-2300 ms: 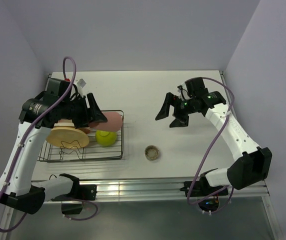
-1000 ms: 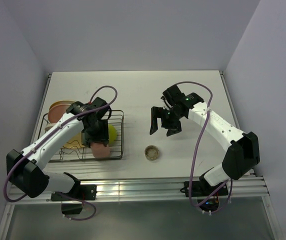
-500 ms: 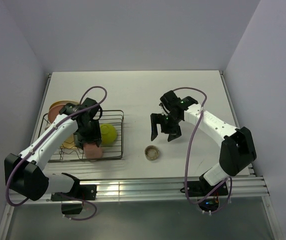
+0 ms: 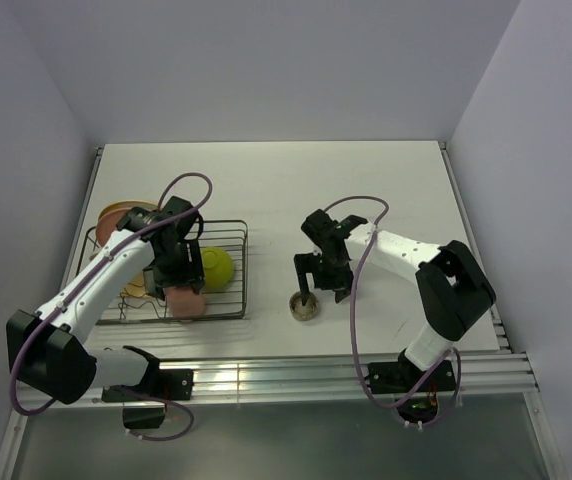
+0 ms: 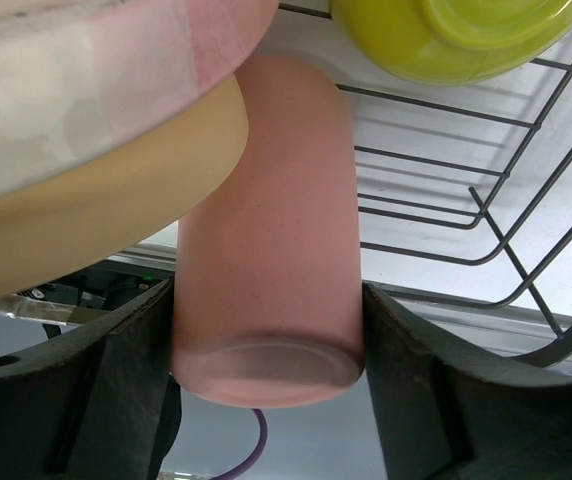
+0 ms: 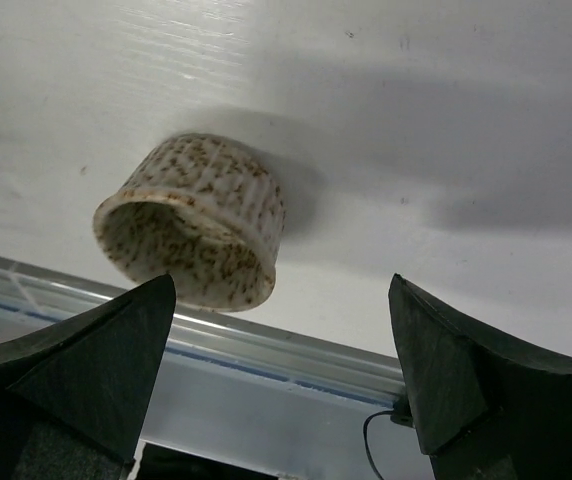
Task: Load the mixed dishes into the dish rack
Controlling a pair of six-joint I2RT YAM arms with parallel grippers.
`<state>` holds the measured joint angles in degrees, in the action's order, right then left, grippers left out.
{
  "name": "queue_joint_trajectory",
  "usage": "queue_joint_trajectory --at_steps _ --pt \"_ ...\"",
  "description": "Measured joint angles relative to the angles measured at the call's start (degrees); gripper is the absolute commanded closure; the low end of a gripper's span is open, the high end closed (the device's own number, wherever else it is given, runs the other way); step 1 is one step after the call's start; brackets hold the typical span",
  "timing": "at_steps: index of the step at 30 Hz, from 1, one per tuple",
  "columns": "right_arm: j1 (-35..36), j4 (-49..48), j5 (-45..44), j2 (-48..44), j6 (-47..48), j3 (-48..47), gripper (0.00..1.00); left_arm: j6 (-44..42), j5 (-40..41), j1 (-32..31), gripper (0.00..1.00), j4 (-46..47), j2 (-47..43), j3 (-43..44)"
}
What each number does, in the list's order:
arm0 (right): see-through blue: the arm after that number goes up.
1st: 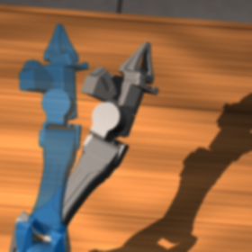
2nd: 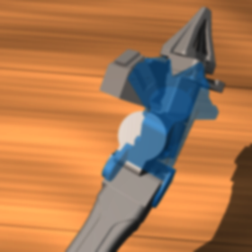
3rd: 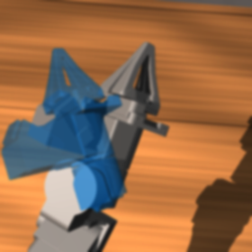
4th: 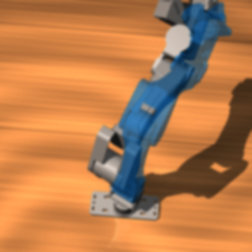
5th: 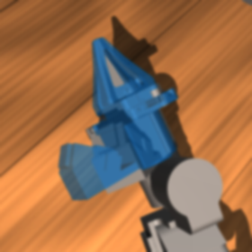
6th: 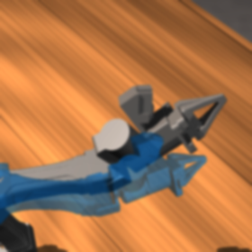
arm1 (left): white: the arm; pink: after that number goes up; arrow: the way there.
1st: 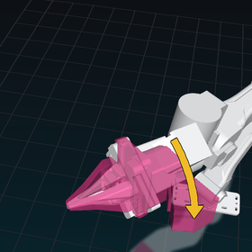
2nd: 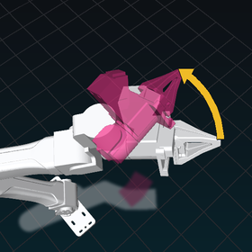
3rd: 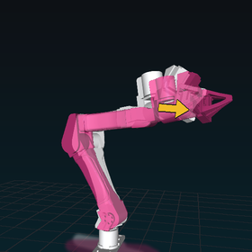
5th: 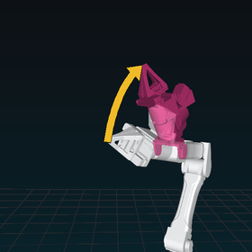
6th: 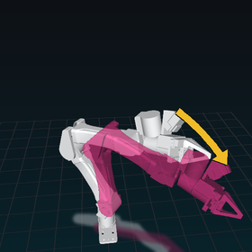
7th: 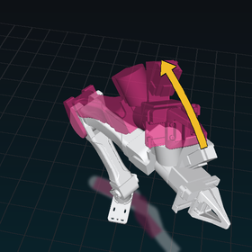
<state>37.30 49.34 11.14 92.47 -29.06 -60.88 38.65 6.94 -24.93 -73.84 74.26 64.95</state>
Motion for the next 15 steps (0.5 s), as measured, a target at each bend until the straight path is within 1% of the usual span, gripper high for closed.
queue_joint_trajectory --at_steps 3,5,8,11,12,15 --pt "0.85 -1.20 -1.07 1.22 -0.66 0.72 0.06 0.17 0.02 0.00 0.17 -0.70 -0.31 0.33" --pt "1.11 -1.95 -1.66 1.53 -1.14 1.01 0.06 0.20 0.24 0.00 0.12 -1.11 -0.68 0.87" --pt "1.20 -2.73 -2.40 1.57 -1.55 1.36 0.08 0.57 0.70 0.00 0.09 -1.90 -1.46 1.77" --pt "1.36 -3.45 -3.19 1.57 -1.88 1.60 0.13 1.22 1.22 0.00 0.06 -2.40 -2.54 2.45" --pt "1.36 -3.69 -3.39 1.57 -2.01 1.73 0.17 1.31 1.46 0.00 0.06 -2.43 -2.91 2.71" --pt "1.49 -4.22 -3.76 1.81 -2.40 2.14 0.24 1.64 1.51 0.00 0.03 -2.62 -4.00 3.56"
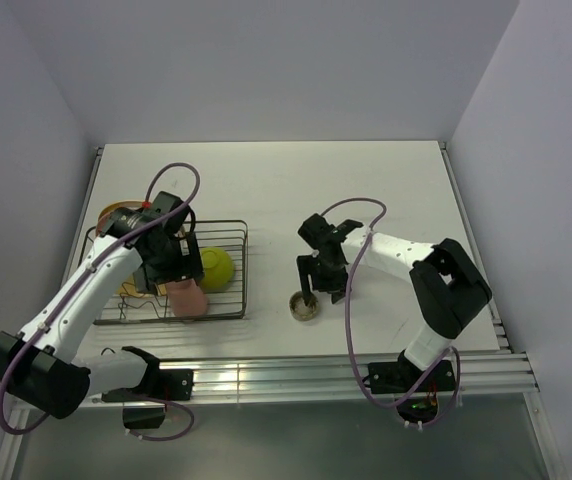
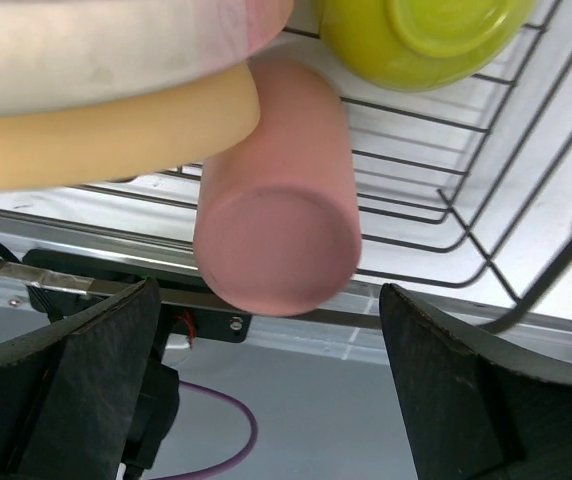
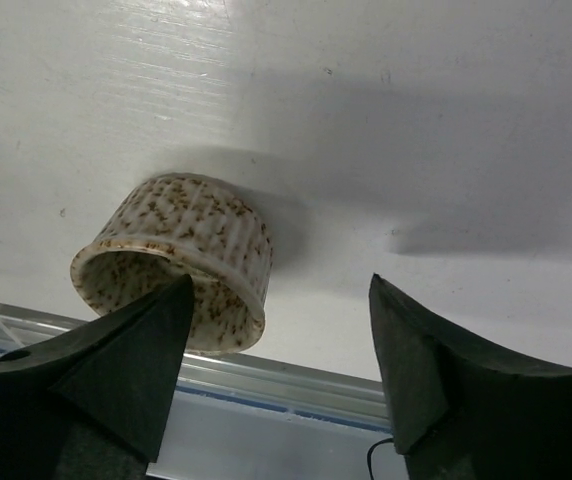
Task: Load the mixed dishes into the dish rack
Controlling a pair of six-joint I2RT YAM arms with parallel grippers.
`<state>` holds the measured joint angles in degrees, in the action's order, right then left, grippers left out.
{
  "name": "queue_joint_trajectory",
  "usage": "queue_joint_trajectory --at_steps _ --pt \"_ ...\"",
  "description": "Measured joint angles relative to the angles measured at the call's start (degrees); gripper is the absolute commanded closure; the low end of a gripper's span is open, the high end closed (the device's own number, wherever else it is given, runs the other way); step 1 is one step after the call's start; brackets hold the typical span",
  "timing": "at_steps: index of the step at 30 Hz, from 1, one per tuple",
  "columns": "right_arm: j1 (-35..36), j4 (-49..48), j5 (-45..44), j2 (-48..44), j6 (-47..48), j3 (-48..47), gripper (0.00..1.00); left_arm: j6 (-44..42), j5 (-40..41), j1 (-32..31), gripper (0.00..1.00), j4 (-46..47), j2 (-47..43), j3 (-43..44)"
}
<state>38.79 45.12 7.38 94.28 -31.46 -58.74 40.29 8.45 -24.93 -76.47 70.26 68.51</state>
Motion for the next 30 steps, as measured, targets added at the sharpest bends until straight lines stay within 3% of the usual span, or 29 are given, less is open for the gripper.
queue_joint_trajectory --at_steps 2,4,11,17,20,25,30 --pt "0.28 -0.31 -0.13 0.55 -0.28 0.02 0.28 0.46 -0.22 0.00 0.03 -0.17 -0.68 0.74" --pt "0.83 -0.74 -0.28 1.38 -0.46 0.02 0.40 1.11 -1.16 0.00 0.03 -0.39 -1.53 1.99" --pt "3.19 -1.49 -0.20 3.80 -1.22 -0.02 1.00 2.71 -5.75 0.00 0.03 -1.20 -2.82 11.74" --pt "3.34 -0.11 0.09 3.04 -1.44 -1.53 1.00 3.21 -12.28 0.00 0.01 -0.39 -1.42 24.90" --pt "2.25 2.82 4.15 0.76 -1.25 -5.53 1.00 2.86 -19.17 0.00 0.01 4.87 -1.84 25.73" --pt "-3.91 0.52 22.23 -5.09 -3.54 -13.44 1.00 3.76 -30.51 0.00 0.01 18.05 -4.57 17.99" --pt "-7.45 -14.10 43.12 -9.09 -15.67 -12.55 1.00 6.19 -40.02 0.00 0.01 32.33 -7.54 8.07"
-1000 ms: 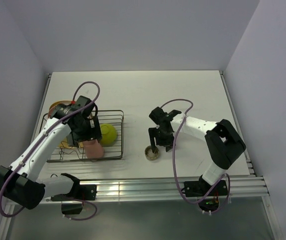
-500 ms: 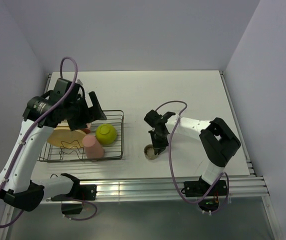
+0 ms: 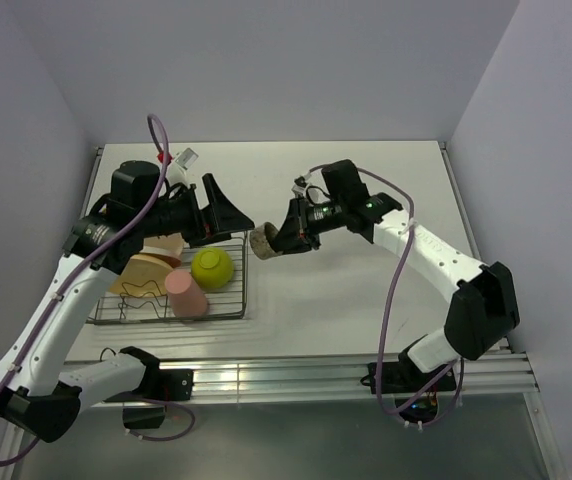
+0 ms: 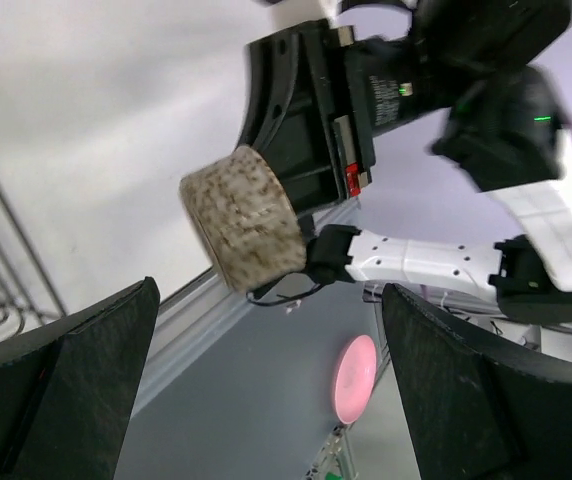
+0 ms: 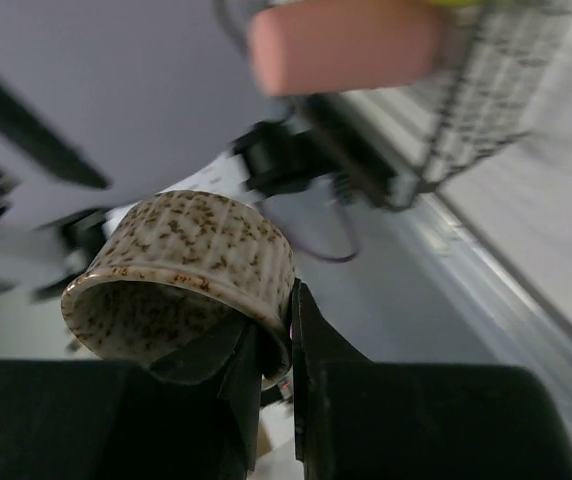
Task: Load the mixed dishes into the dish rack
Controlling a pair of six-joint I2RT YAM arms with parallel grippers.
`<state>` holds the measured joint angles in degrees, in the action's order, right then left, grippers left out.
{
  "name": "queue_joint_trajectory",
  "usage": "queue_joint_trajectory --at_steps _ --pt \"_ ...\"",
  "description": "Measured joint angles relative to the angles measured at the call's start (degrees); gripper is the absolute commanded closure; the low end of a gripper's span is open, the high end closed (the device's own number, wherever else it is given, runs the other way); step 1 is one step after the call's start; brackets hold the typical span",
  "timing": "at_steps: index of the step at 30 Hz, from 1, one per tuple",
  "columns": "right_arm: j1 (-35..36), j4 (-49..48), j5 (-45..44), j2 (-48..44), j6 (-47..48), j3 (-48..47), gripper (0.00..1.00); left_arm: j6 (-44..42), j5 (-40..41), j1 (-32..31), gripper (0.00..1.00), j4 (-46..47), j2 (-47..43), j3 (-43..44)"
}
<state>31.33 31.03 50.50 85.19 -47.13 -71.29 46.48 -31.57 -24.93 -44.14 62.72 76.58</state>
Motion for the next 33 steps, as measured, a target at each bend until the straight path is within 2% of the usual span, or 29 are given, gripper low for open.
queue_joint_trajectory --at_steps 3,7,11,14,20,30,33 --pt "0.15 -19.10 8.39 -1.51 -14.73 6.08 1.00 0.35 -1.90 0.00 0.01 4.50 -0.20 -0.66" --pt "0.35 -49.40 14.01 -1.42 -40.57 14.91 1.00 0.33 -3.15 0.00 0.01 10.19 -1.42 -0.66" --pt "0.35 -79.03 15.10 2.40 -55.76 17.16 1.00 0.22 -4.57 0.00 0.01 14.40 -2.58 -0.66" --pt "0.35 -91.73 14.45 5.14 -61.20 17.16 1.00 0.13 -5.55 -0.02 0.01 16.46 -2.78 -0.66" --pt "1.11 -100.54 13.53 7.91 -65.68 15.91 1.00 0.15 -6.23 -0.48 0.01 18.64 -2.49 -0.76" --pt "3.32 -103.51 12.76 8.13 -67.04 14.25 1.00 -0.79 -5.86 -3.30 0.01 19.54 1.18 0.04" --pt "3.54 -103.71 12.22 8.33 -67.23 14.08 1.00 -1.25 -5.62 -3.96 0.03 19.45 1.55 0.66"
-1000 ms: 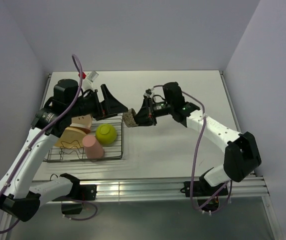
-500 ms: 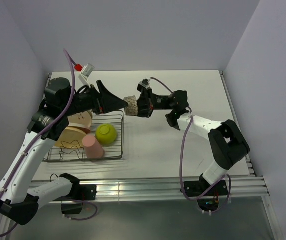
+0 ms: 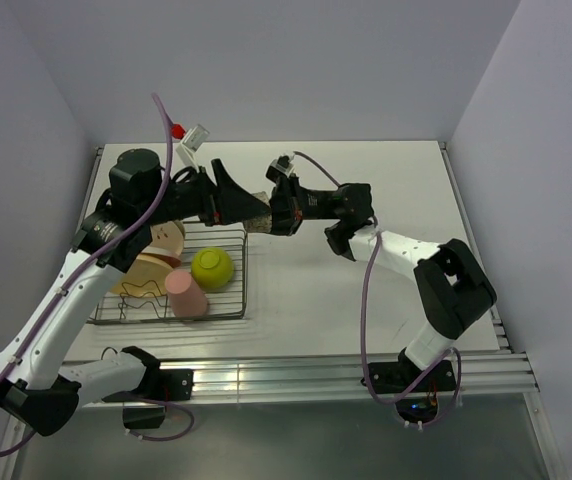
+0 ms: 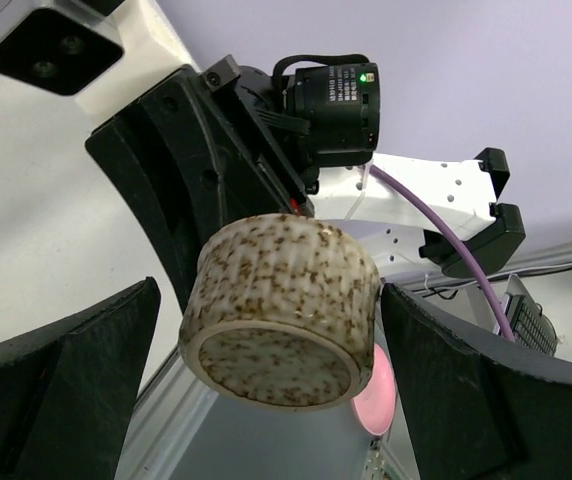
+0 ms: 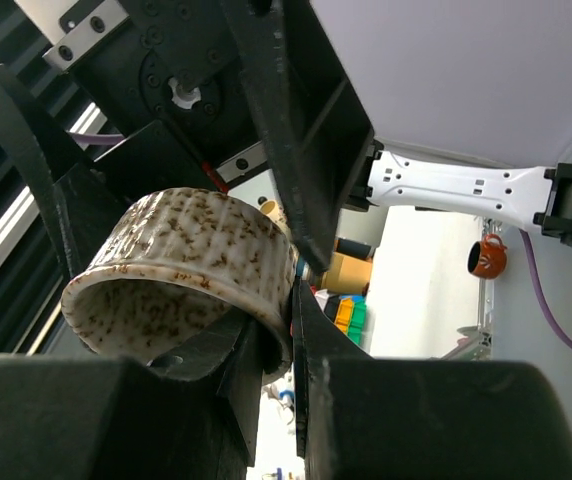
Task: Load the mixed dishes into the dish rack
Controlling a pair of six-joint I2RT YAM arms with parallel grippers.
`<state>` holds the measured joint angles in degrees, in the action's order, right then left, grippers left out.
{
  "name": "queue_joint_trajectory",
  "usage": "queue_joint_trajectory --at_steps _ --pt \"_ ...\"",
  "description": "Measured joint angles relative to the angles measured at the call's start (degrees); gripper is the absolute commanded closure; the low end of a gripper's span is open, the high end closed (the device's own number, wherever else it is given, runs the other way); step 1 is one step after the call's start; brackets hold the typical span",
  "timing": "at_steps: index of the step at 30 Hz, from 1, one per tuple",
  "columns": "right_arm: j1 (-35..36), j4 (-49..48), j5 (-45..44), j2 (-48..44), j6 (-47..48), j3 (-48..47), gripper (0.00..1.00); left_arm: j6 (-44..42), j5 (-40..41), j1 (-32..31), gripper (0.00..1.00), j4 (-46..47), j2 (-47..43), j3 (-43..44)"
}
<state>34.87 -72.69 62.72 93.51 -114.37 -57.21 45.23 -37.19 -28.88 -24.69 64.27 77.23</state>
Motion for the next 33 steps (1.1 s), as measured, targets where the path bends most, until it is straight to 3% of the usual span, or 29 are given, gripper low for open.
queue_joint_trajectory --at_steps 3,4,6,7,8,10,11,12,14,15,21,24,26,28,31,33 --pt "0.24 -0.24 -0.44 0.26 -0.02 -0.11 1.00 -0.57 0.09 -0.26 0.18 0.02 0.15 0.52" --pt "0.26 -0.24 -0.55 0.39 0.00 -0.11 1.00 -0.63 0.02 -0.31 0.33 0.04 0.15 0.59" --pt "0.26 -0.46 -0.59 0.76 -0.22 -0.11 1.00 -0.90 -0.22 -0.33 0.52 0.07 0.15 0.63" --pt "0.24 -0.61 -0.68 0.85 -0.31 -0.13 1.00 -0.90 -0.33 -0.31 0.69 0.07 0.15 0.63" --pt "0.24 -0.72 -0.74 0.92 -0.26 -0.13 1.00 -1.05 -0.48 -0.31 0.80 0.07 0.15 0.63" --pt "0.26 -1.20 -0.85 1.07 -0.39 -0.13 0.85 -1.14 -0.48 -0.31 1.00 0.02 0.11 0.63" --pt "0.26 -1.38 -0.98 1.14 -0.42 -0.13 0.73 -1.22 -0.46 -0.31 1.00 0.04 0.11 0.63" --pt "0.26 -1.46 -1.03 1.27 -0.55 -0.13 0.49 -1.25 -0.37 -0.31 1.00 -0.02 0.11 0.63" --pt "0.35 -1.55 -1.55 1.53 -0.74 -0.11 0.29 -1.25 0.00 -0.31 1.00 -0.66 0.09 0.63" --pt "0.33 -1.46 -1.90 1.57 -0.39 -0.02 0.04 -1.36 0.46 -0.33 1.00 -1.14 0.02 0.63" --pt "-0.96 -1.03 -1.81 -0.31 -0.42 7.28 0.00 -3.08 3.93 0.15 1.00 -8.68 -0.04 1.40" --pt "-3.41 7.19 -0.74 -4.55 0.17 14.49 0.00 -4.24 6.43 0.83 1.00 -13.64 0.09 1.92" --pt "-6.01 22.38 -0.42 -9.03 6.69 16.79 0.00 -5.38 9.40 1.11 1.00 -18.25 0.63 2.89" --pt "-8.81 44.17 -2.19 -12.55 19.98 13.90 0.00 -6.91 13.11 1.20 1.00 -23.52 2.12 4.02" --pt "-11.80 80.52 -11.80 -11.91 44.04 -2.08 0.00 -8.70 18.60 1.20 1.00 -29.88 4.83 3.80" --pt "-12.66 93.96 -17.97 -11.04 54.73 -10.54 0.00 -9.73 21.62 1.20 1.00 -32.76 6.58 2.73"
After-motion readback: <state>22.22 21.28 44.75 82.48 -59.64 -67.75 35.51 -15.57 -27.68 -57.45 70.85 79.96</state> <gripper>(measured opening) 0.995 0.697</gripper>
